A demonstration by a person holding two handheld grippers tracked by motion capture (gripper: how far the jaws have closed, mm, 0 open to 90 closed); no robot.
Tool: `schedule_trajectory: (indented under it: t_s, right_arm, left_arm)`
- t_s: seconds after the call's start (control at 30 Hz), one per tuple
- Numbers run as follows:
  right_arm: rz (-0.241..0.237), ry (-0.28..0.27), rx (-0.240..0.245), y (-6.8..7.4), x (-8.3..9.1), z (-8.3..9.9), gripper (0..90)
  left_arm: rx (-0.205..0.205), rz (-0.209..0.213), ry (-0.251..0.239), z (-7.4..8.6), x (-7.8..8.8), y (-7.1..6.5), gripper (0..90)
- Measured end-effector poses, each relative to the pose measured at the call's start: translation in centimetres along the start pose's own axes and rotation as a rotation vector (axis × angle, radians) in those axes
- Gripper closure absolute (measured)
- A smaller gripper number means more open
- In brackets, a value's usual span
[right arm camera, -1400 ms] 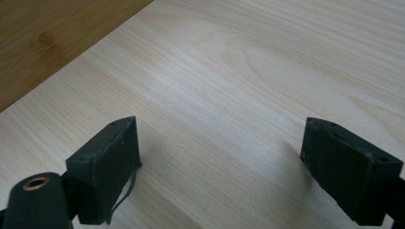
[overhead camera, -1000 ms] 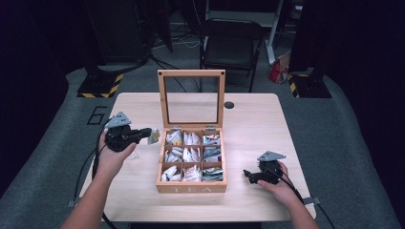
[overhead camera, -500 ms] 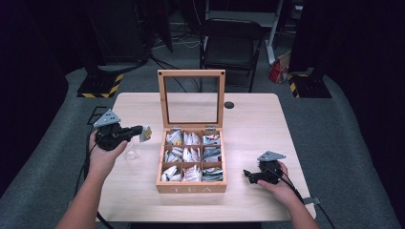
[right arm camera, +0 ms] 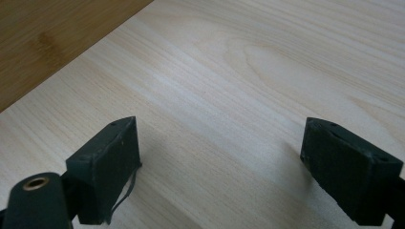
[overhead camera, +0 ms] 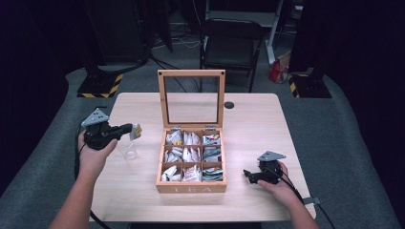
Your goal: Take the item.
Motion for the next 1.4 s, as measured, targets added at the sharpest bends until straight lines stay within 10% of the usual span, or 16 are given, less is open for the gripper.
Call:
schedule_trajectory:
  t_s: [1.4]
  right_arm:
    - [0.000, 0.001, 0.001, 0.0, 0.0, 0.0, 12.4]
  left_arm:
    - [0.124, -0.124, -0.001, 3.5, 2.1, 4.2, 89.3]
Point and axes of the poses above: each handheld gripper's, and its own axes: x roughly backward along the jaws, z roughly out of its underside, y roughly to its left, the point moved 3 cm from there along -x, roughly forward along the jaws, and after that the axes turned 9 degrees about -x, right-handed, at the moved point
